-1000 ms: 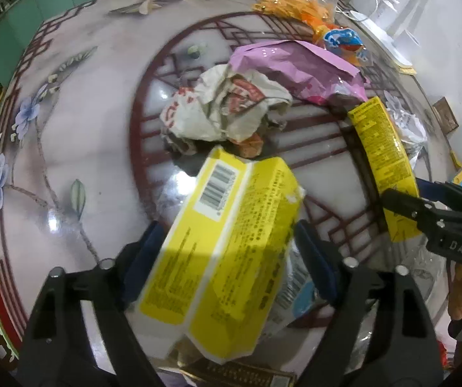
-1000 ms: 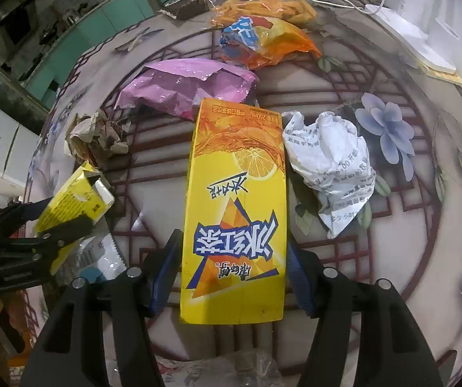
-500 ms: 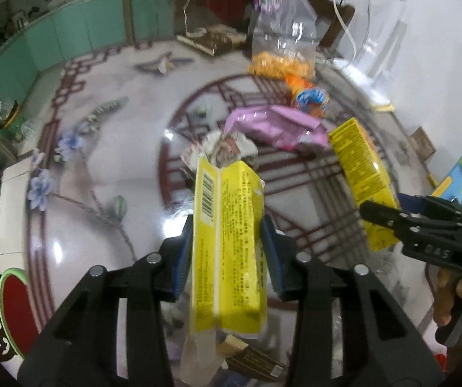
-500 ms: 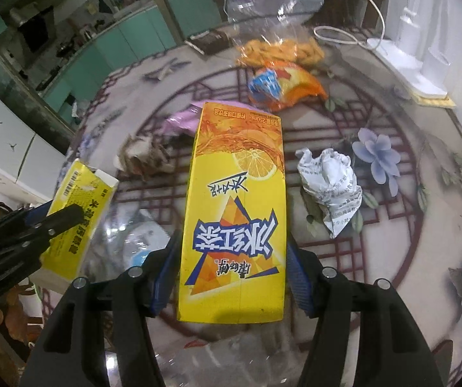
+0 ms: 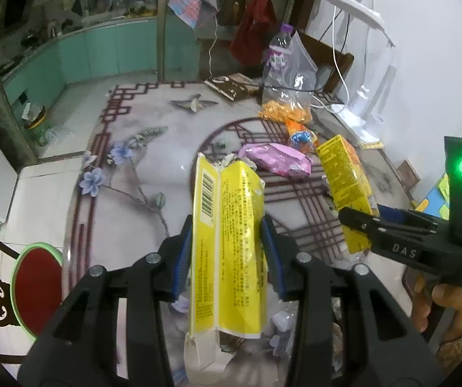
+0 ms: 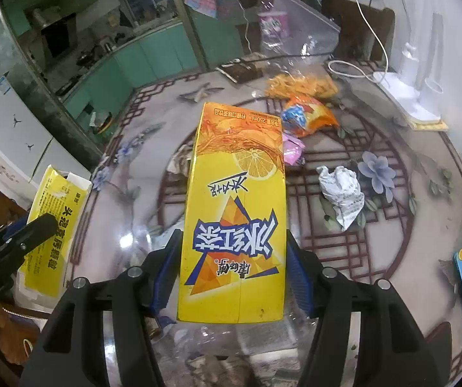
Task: Collect trash
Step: 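Carry the yellow box and iced tea carton over the red bucket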
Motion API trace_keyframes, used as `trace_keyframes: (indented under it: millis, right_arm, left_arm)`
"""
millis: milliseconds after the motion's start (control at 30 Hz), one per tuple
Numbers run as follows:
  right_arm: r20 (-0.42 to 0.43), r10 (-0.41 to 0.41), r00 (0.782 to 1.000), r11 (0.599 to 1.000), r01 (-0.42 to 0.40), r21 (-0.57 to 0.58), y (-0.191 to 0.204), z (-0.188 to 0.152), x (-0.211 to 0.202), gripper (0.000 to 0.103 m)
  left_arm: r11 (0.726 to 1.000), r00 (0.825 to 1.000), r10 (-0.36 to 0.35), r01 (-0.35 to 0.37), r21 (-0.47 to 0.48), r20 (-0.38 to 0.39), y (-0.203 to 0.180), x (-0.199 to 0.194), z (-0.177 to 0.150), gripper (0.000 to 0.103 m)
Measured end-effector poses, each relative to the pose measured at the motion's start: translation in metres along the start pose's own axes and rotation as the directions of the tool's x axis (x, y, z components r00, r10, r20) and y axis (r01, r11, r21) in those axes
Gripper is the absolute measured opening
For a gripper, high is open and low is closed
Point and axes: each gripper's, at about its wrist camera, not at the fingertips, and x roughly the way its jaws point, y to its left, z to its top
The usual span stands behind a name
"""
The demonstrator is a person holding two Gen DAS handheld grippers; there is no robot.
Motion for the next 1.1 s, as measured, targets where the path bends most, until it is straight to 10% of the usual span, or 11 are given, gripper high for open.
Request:
trace_keyframes:
  millis: [1100]
  right_arm:
    - [-0.004,0.047,0.999,0.989,-0.047,-0.137,0.127,-0.017,0.001,0.058]
  left_arm:
    - [0.998,0.999,0.007,-0.003,-0.067,0.053,0.099,-0.057,-0.025,0.040]
